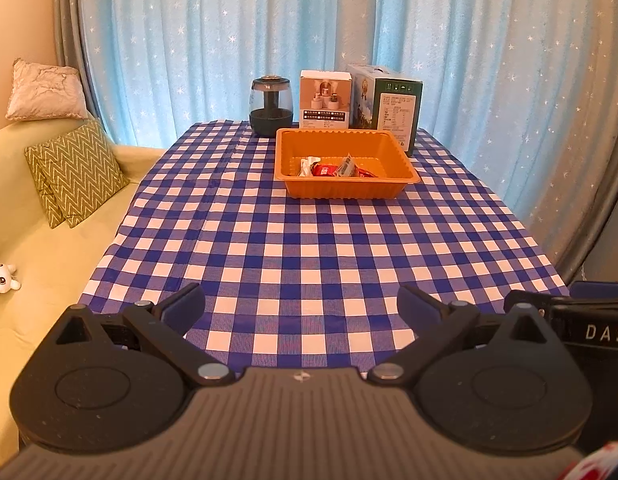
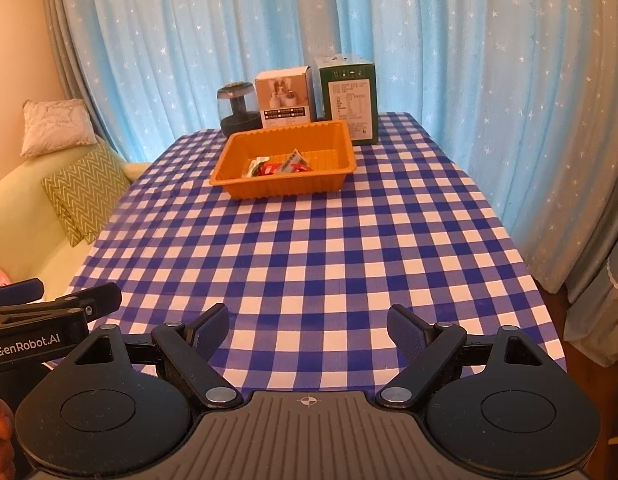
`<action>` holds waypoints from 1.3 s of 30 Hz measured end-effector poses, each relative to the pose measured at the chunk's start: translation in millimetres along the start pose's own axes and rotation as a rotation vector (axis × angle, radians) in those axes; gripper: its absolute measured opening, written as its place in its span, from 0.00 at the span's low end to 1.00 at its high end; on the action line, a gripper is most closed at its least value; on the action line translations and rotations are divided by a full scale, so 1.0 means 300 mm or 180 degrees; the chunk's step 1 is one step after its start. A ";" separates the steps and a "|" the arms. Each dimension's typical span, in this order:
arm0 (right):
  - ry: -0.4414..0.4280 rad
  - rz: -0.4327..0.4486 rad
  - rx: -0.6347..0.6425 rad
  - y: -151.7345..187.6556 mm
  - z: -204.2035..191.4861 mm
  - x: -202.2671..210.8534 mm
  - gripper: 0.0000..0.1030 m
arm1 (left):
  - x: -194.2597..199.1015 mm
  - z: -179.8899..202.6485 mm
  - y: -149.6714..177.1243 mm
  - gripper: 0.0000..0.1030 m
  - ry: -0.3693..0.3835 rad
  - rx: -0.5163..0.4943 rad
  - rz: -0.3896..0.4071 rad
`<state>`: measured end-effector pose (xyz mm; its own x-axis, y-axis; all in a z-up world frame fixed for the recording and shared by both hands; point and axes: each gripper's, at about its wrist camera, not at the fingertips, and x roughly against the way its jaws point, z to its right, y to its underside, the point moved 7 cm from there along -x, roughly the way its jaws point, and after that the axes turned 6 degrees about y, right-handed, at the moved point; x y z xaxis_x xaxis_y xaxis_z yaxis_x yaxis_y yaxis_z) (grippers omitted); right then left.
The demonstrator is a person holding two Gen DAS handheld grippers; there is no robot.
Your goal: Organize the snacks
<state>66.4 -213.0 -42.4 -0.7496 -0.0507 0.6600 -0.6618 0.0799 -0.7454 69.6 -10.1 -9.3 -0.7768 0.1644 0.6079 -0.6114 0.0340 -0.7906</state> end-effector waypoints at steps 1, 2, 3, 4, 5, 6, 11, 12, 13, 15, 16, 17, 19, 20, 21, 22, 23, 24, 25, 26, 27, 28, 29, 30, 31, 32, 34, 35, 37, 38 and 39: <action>0.0002 0.0001 0.0000 0.000 0.001 0.000 0.83 | 0.000 0.000 0.000 0.99 -0.0003 0.0000 -0.0001; 0.0003 0.0000 -0.0004 0.000 0.002 -0.001 0.83 | -0.001 0.000 0.000 0.99 -0.0007 -0.0001 -0.0005; 0.0003 -0.0002 -0.0012 0.001 0.004 -0.002 0.83 | -0.002 -0.001 0.000 0.99 -0.0005 0.0002 -0.0011; 0.0002 -0.0003 -0.0019 0.001 0.006 -0.003 0.83 | -0.003 -0.001 0.001 0.99 -0.0004 0.0006 -0.0017; 0.0004 -0.0002 -0.0024 0.001 0.008 -0.004 0.83 | -0.004 -0.002 0.002 0.99 -0.0004 0.0007 -0.0021; 0.0008 -0.0003 -0.0026 0.001 0.008 -0.004 0.83 | -0.004 -0.002 0.003 0.99 -0.0003 0.0007 -0.0025; 0.0003 -0.0006 -0.0023 0.002 0.010 -0.004 0.83 | -0.014 -0.001 0.010 0.99 0.0001 0.0015 -0.0061; 0.0005 -0.0006 -0.0026 0.002 0.009 -0.004 0.83 | -0.014 -0.001 0.011 0.99 0.0007 0.0017 -0.0065; 0.0004 -0.0005 -0.0026 0.002 0.008 -0.004 0.83 | -0.015 -0.001 0.011 0.99 0.0009 0.0023 -0.0067; 0.0007 -0.0003 -0.0023 0.002 0.009 -0.004 0.83 | -0.017 -0.001 0.013 0.99 0.0010 0.0029 -0.0071; 0.0008 0.0000 -0.0022 0.002 0.009 -0.004 0.83 | -0.017 -0.003 0.013 0.99 0.0002 0.0028 -0.0070; 0.0007 -0.0005 -0.0023 0.002 0.009 -0.004 0.83 | -0.017 -0.004 0.012 0.99 -0.0007 0.0027 -0.0068; 0.0008 -0.0005 -0.0024 0.002 0.009 -0.004 0.83 | -0.016 -0.006 0.011 0.99 -0.0013 0.0022 -0.0061; 0.0007 -0.0007 -0.0024 0.002 0.009 -0.005 0.83 | -0.017 -0.006 0.012 0.99 -0.0018 0.0019 -0.0062; 0.0005 -0.0008 -0.0024 0.002 0.010 -0.005 0.83 | -0.018 -0.005 0.012 0.99 -0.0019 0.0017 -0.0064; 0.0004 -0.0006 -0.0023 0.002 0.009 -0.005 0.83 | -0.018 -0.005 0.013 0.99 -0.0021 0.0016 -0.0065; 0.0005 -0.0005 -0.0022 0.002 0.009 -0.005 0.83 | -0.019 -0.005 0.014 0.99 -0.0024 0.0014 -0.0068; 0.0004 -0.0003 -0.0023 0.002 0.009 -0.005 0.83 | -0.020 -0.005 0.015 0.99 -0.0023 0.0010 -0.0069; 0.0005 -0.0003 -0.0028 0.002 0.010 -0.005 0.83 | -0.020 -0.004 0.015 0.99 -0.0024 0.0013 -0.0070; 0.0007 -0.0006 -0.0031 0.003 0.010 -0.005 0.83 | -0.021 -0.004 0.015 0.99 -0.0023 0.0013 -0.0071; 0.0005 -0.0007 -0.0026 0.003 0.009 -0.005 0.83 | -0.021 -0.004 0.015 0.99 -0.0024 0.0010 -0.0070; 0.0006 -0.0007 -0.0023 0.003 0.009 -0.005 0.83 | -0.022 -0.004 0.015 0.99 -0.0026 0.0005 -0.0069; 0.0007 -0.0008 -0.0022 0.003 0.010 -0.005 0.83 | -0.021 -0.004 0.014 0.99 -0.0029 0.0009 -0.0069; 0.0007 -0.0009 -0.0024 0.001 0.010 -0.006 0.83 | -0.022 -0.004 0.014 0.99 -0.0031 0.0008 -0.0068; 0.0006 -0.0009 -0.0026 0.001 0.010 -0.006 0.83 | -0.023 -0.005 0.014 0.99 -0.0032 0.0005 -0.0068; 0.0005 -0.0010 -0.0026 0.001 0.010 -0.006 0.83 | -0.022 -0.004 0.015 0.99 -0.0032 0.0007 -0.0069; 0.0007 -0.0005 -0.0024 0.001 0.010 -0.006 0.83 | -0.023 -0.006 0.015 0.99 -0.0030 0.0006 -0.0070; 0.0009 -0.0003 -0.0026 0.000 0.011 -0.007 0.83 | -0.023 -0.006 0.015 0.99 -0.0031 0.0004 -0.0070; 0.0011 -0.0001 -0.0030 0.000 0.011 -0.008 0.83 | -0.024 -0.006 0.014 0.99 -0.0032 0.0005 -0.0069; 0.0009 -0.0002 -0.0029 -0.001 0.011 -0.008 0.83 | -0.024 -0.005 0.014 0.99 -0.0034 0.0004 -0.0069; 0.0010 -0.0002 -0.0030 -0.001 0.011 -0.008 0.83 | -0.024 -0.005 0.015 0.99 -0.0034 0.0002 -0.0070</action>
<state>68.5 -216.3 -44.0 -0.7492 -0.0476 0.6607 -0.6620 0.0894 -0.7442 72.7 -9.5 -17.3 -0.7647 0.1532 0.6259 -0.6285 0.0367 -0.7769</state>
